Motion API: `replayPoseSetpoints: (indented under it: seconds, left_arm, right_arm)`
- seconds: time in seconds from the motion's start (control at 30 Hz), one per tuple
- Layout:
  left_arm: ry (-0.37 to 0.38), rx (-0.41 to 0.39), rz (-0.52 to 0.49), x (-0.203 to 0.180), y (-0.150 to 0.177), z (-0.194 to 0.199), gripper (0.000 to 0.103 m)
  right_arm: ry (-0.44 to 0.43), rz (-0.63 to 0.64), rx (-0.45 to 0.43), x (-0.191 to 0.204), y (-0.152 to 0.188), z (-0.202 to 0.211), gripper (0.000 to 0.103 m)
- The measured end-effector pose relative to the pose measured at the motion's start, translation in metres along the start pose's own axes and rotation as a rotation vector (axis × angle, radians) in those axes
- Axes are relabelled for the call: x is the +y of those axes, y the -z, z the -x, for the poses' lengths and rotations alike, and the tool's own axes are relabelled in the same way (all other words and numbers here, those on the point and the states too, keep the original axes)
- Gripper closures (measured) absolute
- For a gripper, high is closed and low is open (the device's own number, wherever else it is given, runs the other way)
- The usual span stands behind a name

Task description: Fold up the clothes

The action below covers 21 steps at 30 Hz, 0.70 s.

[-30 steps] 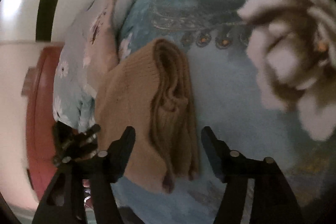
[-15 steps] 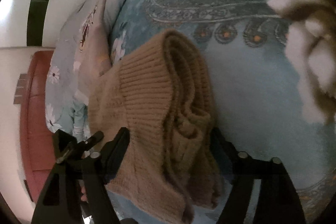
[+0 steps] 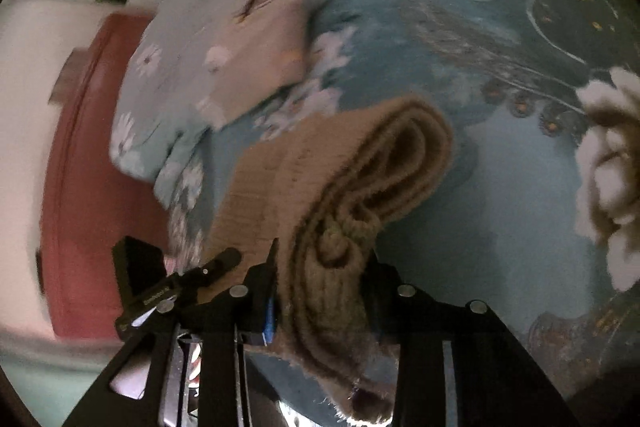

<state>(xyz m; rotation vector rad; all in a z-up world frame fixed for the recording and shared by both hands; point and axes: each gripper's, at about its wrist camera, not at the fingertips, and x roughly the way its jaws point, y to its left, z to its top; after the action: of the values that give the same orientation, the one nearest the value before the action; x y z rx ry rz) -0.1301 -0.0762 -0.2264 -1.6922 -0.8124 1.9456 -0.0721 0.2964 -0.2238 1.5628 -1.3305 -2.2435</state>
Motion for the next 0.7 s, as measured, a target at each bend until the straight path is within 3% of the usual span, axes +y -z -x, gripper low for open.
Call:
replayPoseSetpoints:
  seconds: [0.17, 0.23, 0.4, 0.47, 0.53, 0.7]
  left_arm:
    - [0.015, -0.095, 0.006, 0.008, 0.041, 0.053, 0.073]
    - [0.001, -0.079, 0.042, 0.023, 0.049, 0.052, 0.072]
    - [-0.032, -0.012, 0.156, 0.058, 0.058, 0.024, 0.072]
    - [-0.048, -0.001, 0.164, 0.063, 0.06, 0.019, 0.071]
    - [-0.054, 0.011, 0.148, 0.063, 0.058, 0.02, 0.07]
    - [-0.065, 0.043, 0.092, 0.06, 0.05, 0.025, 0.058]
  right_arm:
    - [-0.039, 0.112, 0.06, 0.014, 0.03, 0.007, 0.067]
    - [-0.008, 0.121, 0.087, 0.006, 0.034, -0.007, 0.067]
    - [0.108, -0.039, 0.165, -0.05, 0.042, -0.055, 0.067]
    - [0.052, -0.115, 0.139, -0.065, 0.046, -0.055, 0.066]
    - [0.041, -0.103, 0.137, -0.065, 0.048, -0.052, 0.063]
    - [0.105, -0.018, 0.14, -0.056, 0.045, -0.053, 0.05]
